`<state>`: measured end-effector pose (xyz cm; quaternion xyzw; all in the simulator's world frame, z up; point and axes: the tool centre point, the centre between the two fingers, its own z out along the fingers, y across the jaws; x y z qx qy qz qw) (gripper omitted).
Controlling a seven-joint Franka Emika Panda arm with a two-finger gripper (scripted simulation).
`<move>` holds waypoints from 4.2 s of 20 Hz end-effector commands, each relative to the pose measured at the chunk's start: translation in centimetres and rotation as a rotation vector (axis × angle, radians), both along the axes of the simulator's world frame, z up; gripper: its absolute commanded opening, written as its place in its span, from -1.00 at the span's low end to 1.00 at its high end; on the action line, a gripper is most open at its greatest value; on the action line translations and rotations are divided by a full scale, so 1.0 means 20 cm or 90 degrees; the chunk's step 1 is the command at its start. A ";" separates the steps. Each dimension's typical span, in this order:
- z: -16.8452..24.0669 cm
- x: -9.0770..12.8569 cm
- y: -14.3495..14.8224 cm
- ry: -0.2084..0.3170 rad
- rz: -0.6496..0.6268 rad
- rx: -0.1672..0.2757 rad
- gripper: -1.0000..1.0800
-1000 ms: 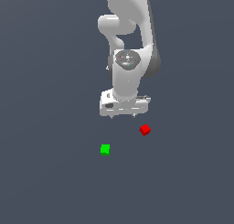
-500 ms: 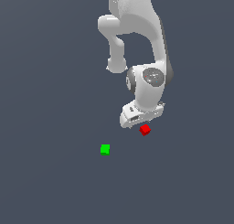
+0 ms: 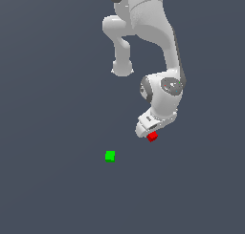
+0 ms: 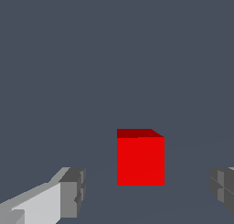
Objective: Stack the red cube on top of the green cube.
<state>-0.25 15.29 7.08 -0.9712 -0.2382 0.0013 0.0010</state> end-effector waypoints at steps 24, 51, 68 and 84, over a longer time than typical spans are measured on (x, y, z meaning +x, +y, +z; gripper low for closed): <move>-0.25 0.00 0.00 -0.002 0.004 -0.001 -1.00; 0.24 0.00 0.00 -0.002 0.004 -0.001 -1.00; 0.13 0.19 -0.39 -0.002 0.004 -0.001 -1.00; -0.03 0.50 -0.98 -0.002 0.004 -0.001 -1.00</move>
